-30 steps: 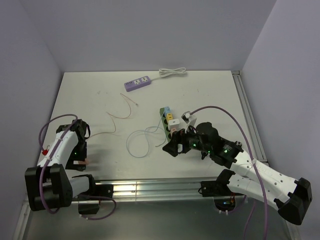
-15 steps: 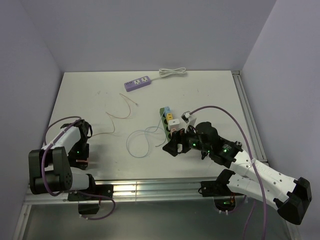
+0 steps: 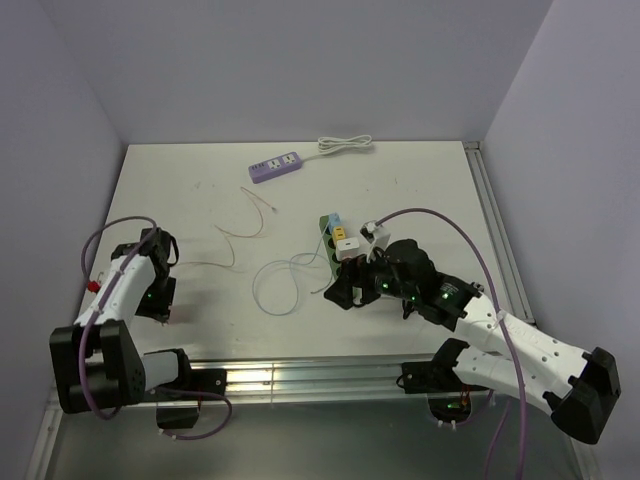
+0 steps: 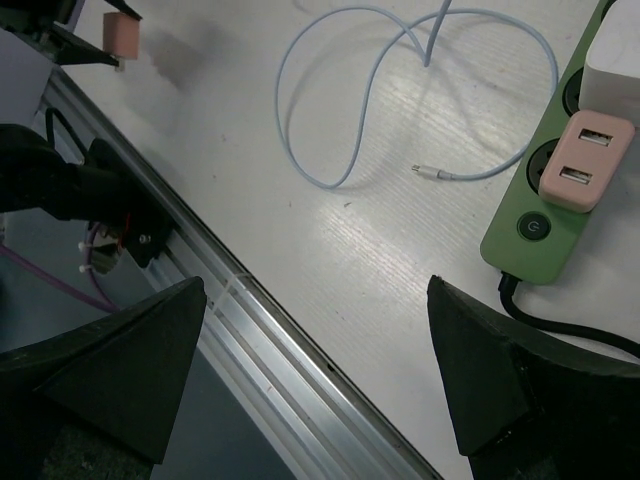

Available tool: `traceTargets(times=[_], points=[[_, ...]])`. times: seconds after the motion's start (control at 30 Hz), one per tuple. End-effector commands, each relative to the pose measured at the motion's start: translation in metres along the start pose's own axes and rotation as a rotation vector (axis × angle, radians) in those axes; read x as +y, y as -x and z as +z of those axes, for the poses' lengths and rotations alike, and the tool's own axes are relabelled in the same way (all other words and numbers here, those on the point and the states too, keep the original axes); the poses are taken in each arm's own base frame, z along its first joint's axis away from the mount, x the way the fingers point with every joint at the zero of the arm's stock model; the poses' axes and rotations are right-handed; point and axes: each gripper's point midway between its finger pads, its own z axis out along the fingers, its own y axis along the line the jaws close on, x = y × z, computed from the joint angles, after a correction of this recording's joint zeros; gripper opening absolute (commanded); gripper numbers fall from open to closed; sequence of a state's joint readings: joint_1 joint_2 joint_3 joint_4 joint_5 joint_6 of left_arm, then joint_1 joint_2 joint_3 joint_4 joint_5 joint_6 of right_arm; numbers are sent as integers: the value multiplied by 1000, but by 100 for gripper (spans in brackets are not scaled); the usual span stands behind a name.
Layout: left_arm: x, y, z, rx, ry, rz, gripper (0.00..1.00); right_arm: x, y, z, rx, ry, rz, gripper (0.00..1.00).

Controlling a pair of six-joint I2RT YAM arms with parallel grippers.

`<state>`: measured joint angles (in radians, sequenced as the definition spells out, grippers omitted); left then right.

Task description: Insert the plug

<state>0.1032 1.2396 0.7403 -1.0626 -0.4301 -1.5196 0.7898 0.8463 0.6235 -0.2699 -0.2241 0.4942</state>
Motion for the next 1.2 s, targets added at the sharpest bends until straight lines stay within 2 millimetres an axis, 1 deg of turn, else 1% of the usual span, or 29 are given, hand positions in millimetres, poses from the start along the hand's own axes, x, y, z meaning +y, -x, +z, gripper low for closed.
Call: traceTargets(times=[0.0, 0.03, 0.1, 0.13, 0.17, 0.23, 0.27, 0.3, 0.33, 0.37, 0.43, 0.47, 0.5, 0.53, 0.57, 0.63, 0.67, 0.73, 0.8, 0.83, 0.87, 0.9, 0.93, 1.0, 1.03, 1.07, 1.1, 1.13, 1.17], points=[[-21, 10, -35, 3, -174, 96, 11, 10, 31, -4, -62, -7, 3, 98], [-26, 8, -43, 6, -219, 124, 9, 10, 33, -3, -62, -13, 5, 98], [-35, 12, -66, 5, -328, 180, 9, 13, 40, -1, -59, -14, 5, 98], [-50, 12, -87, 14, -456, 201, 9, 19, 46, -2, -65, -5, 4, 98], [-53, 9, -95, 22, -509, 239, 9, 20, 49, -2, -62, -3, 6, 98], [-66, 9, -125, 1, -689, 367, 9, 23, 51, 2, -43, 0, 14, 98], [-79, 4, -159, 20, -877, 404, 9, 30, 55, 4, -38, 17, 16, 98], [-80, 1, -174, 1, -966, 488, 9, 33, 58, 5, -38, 26, 24, 98], [-90, 0, -200, -10, -1109, 521, 10, 36, 60, 6, -37, 36, 27, 98], [-84, -11, -228, 30, -1253, 587, 12, 40, 65, 7, -37, 49, 29, 97], [-78, -19, -256, 42, -1401, 669, 13, 47, 71, 8, -44, 70, 37, 97], [-78, -21, -273, 41, -1487, 695, 14, 52, 78, 7, -57, 86, 38, 97], [-68, -36, -289, 113, -1584, 774, 14, 58, 82, 8, -64, 108, 44, 97], [-65, -41, -298, 142, -1633, 807, 14, 62, 85, 8, -69, 125, 42, 97], [-63, -47, -308, 171, -1697, 849, 14, 71, 90, 7, -69, 162, 37, 97], [-51, -60, -319, 248, -1779, 931, 13, 82, 99, 6, -85, 203, 40, 97], [-49, -62, -320, 256, -1789, 945, 13, 93, 109, 1, -100, 240, 34, 97], [-45, -63, -322, 246, -1814, 974, 14, 113, 118, -4, -105, 324, 40, 97], [-40, -64, -328, 232, -1856, 995, 14, 130, 134, -14, -148, 391, 42, 97], [-33, -70, -333, 255, -1889, 1025, 14, 133, 139, -17, -166, 394, 41, 97], [-30, -71, -335, 259, -1902, 1031, 14, 137, 149, -21, -191, 395, 33, 98], [-27, -73, -337, 260, -1917, 1040, 14, 135, 151, -20, -194, 376, 19, 98], [-27, -72, -339, 249, -1928, 1043, 14, 139, 162, -24, -216, 368, 5, 98], [-24, -76, -341, 247, -1937, 1064, 12, 139, 166, -25, -208, 350, -20, 98], [-24, -78, -341, 250, -1932, 1072, 12, 144, 173, -29, -219, 354, -34, 98], [-25, -80, -340, 247, -1929, 1084, 12, 144, 174, -23, -207, 343, -40, 99], [-21, -85, -341, 262, -1936, 1107, 11, 141, 171, -19, -177, 318, -41, 99], [-22, -88, -340, 263, -1935, 1122, 11, 143, 177, -15, -168, 311, -44, 99], [-19, -93, -341, 273, -1943, 1144, 11, 141, 174, -11, -144, 300, -40, 99]])
